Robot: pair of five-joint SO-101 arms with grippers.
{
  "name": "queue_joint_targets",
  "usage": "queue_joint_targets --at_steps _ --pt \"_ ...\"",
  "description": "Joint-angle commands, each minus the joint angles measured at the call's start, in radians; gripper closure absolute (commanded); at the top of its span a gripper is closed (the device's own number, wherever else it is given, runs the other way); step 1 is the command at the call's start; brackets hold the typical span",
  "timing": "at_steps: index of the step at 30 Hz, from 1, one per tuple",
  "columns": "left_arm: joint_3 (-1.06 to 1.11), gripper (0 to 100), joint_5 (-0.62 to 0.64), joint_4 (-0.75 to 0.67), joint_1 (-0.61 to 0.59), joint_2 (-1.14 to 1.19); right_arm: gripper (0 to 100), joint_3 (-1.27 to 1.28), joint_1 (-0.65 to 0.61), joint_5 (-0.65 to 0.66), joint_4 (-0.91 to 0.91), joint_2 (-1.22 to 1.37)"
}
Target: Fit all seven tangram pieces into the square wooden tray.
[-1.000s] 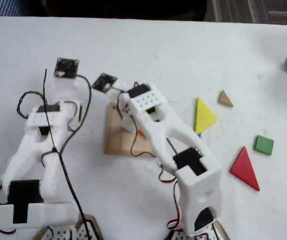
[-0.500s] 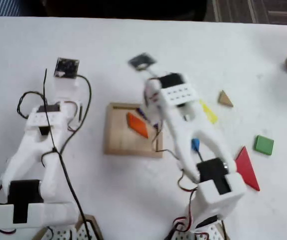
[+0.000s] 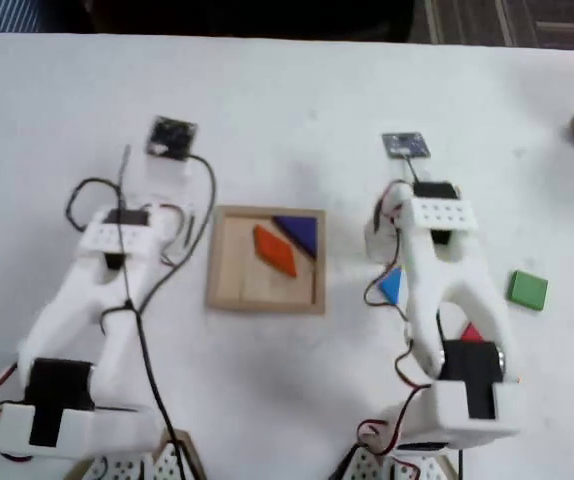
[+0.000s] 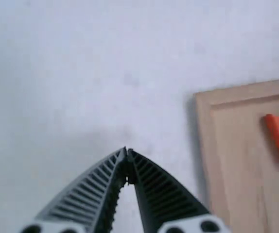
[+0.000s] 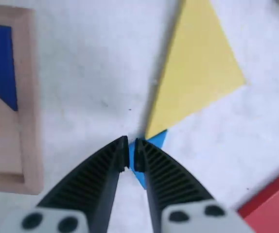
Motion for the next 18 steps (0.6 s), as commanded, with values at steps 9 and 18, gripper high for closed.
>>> queue_joint_targets --at_steps 9,18 --pt "-0.051 98 0.006 -0.227 0.398 0.027 98.1 0.253 0.097 0.034 -0.096 -0.252" --pt "-0.195 98 0.008 -0.293 0.414 0.242 98.1 0.321 0.209 0.071 -0.114 -0.280"
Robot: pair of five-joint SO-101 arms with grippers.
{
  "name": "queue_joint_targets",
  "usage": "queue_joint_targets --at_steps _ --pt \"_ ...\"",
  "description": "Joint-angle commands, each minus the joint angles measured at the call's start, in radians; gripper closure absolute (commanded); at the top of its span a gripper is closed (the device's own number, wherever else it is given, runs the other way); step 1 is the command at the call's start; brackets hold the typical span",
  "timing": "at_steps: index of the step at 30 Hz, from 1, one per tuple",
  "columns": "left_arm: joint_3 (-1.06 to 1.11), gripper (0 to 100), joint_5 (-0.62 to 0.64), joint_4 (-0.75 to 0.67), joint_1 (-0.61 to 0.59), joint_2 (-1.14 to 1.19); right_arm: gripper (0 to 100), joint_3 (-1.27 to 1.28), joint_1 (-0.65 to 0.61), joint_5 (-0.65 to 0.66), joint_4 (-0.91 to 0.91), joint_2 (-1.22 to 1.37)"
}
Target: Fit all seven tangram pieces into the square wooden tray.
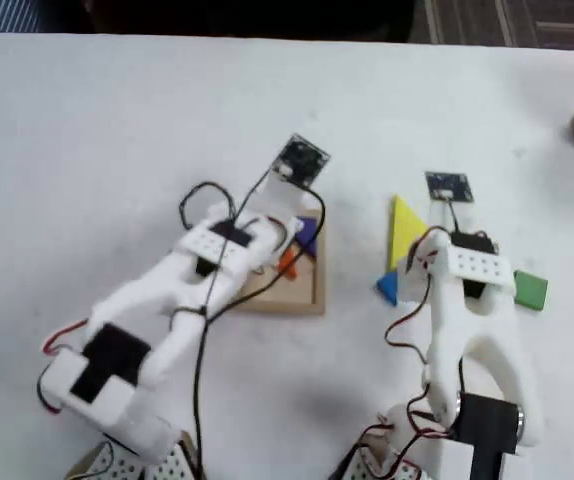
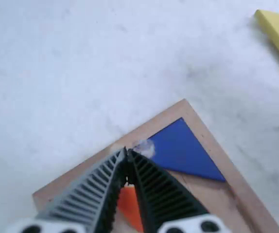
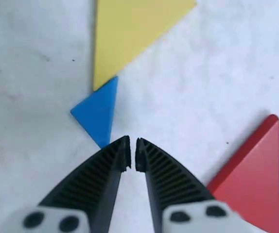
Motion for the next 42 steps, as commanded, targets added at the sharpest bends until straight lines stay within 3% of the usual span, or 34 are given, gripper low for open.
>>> queue_joint_targets --at_steps 1,19,42 --pt "-0.095 98 0.005 -0.005 0.010 0.033 98.1 -0.005 0.038 0.017 -0.025 -0.041" --pt "-0.098 98 -0.002 0.207 0.016 0.015 98.1 -0.002 0.039 0.017 -0.053 -0.039" --pt "0.097 98 0.006 0.213 -0.035 -0.259 98.1 0.006 0.038 0.017 -0.059 -0.039"
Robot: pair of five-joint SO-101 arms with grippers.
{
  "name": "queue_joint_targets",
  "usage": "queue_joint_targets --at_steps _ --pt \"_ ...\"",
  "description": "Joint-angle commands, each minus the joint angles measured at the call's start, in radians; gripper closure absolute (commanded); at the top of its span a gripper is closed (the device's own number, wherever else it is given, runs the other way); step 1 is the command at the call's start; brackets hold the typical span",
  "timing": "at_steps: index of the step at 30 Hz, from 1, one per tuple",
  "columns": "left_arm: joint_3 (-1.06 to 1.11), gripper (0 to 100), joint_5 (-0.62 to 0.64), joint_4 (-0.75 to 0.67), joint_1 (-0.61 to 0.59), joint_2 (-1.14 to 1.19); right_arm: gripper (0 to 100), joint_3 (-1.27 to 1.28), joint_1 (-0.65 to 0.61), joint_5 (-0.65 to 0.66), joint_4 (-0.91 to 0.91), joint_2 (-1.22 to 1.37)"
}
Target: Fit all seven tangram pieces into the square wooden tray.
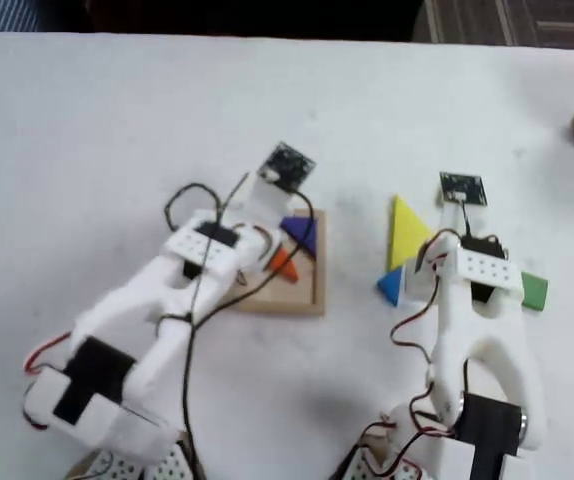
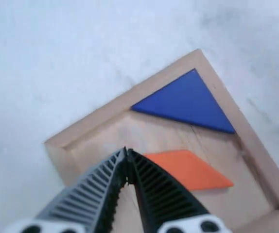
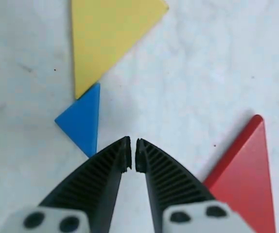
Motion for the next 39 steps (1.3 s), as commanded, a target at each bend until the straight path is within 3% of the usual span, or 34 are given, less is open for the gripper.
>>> queue_joint_targets --at_steps 1,8,19,39 --pt "0.069 98 0.006 0.009 0.039 -0.182 98.1 -0.006 0.008 0.014 -0.015 -0.039" --pt "0.239 98 -0.002 -0.026 0.209 -0.338 98.1 -0.003 0.008 0.015 -0.027 -0.039" --pt "0.032 98 0.006 0.157 0.186 -0.097 98.1 -0.003 0.007 0.015 -0.027 -0.039" --pt "-0.021 98 0.008 0.061 0.104 -0.007 98.1 0.005 0.008 0.068 -0.027 -0.039"
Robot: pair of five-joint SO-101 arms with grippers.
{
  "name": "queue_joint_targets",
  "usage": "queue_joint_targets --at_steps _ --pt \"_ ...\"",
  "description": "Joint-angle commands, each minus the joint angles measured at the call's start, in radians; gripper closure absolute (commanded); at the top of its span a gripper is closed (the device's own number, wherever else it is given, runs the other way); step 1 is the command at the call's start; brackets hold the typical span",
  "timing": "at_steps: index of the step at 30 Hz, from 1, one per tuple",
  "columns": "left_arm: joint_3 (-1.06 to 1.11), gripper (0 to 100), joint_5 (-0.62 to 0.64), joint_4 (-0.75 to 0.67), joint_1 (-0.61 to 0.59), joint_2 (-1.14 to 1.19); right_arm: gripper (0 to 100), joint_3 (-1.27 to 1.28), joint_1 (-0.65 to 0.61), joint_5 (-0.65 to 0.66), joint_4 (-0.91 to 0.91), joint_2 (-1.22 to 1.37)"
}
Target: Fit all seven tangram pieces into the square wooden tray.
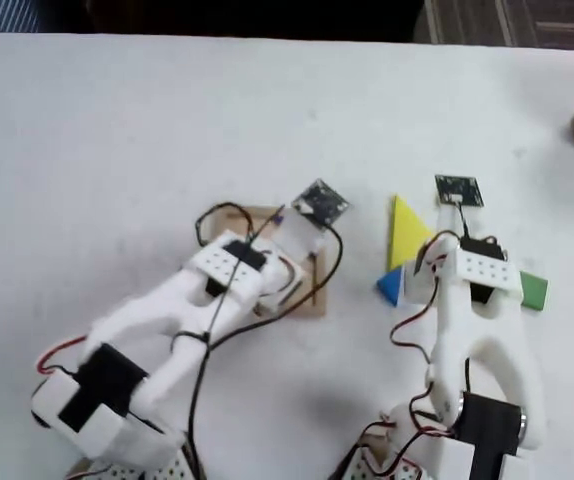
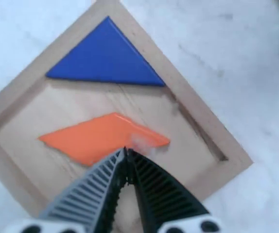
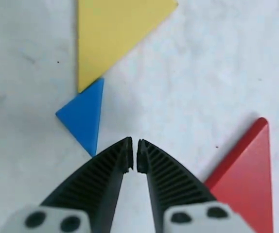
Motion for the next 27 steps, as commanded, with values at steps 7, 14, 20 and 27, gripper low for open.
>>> queue_joint_targets --at_steps 7,14,20,27 --pt "-0.051 98 0.008 -0.063 -0.047 -0.015 98.1 -0.006 0.007 0.017 -0.025 -0.038" --pt "-0.052 98 0.005 -0.020 -0.044 -0.018 98.1 -0.006 0.007 0.017 -0.027 -0.038" --pt "0.020 98 -0.003 0.017 0.045 -0.124 98.1 -0.006 0.007 0.018 -0.027 -0.038" --pt "0.015 98 -0.002 -0.015 0.059 -0.071 98.1 -0.006 0.005 0.018 -0.027 -0.038"
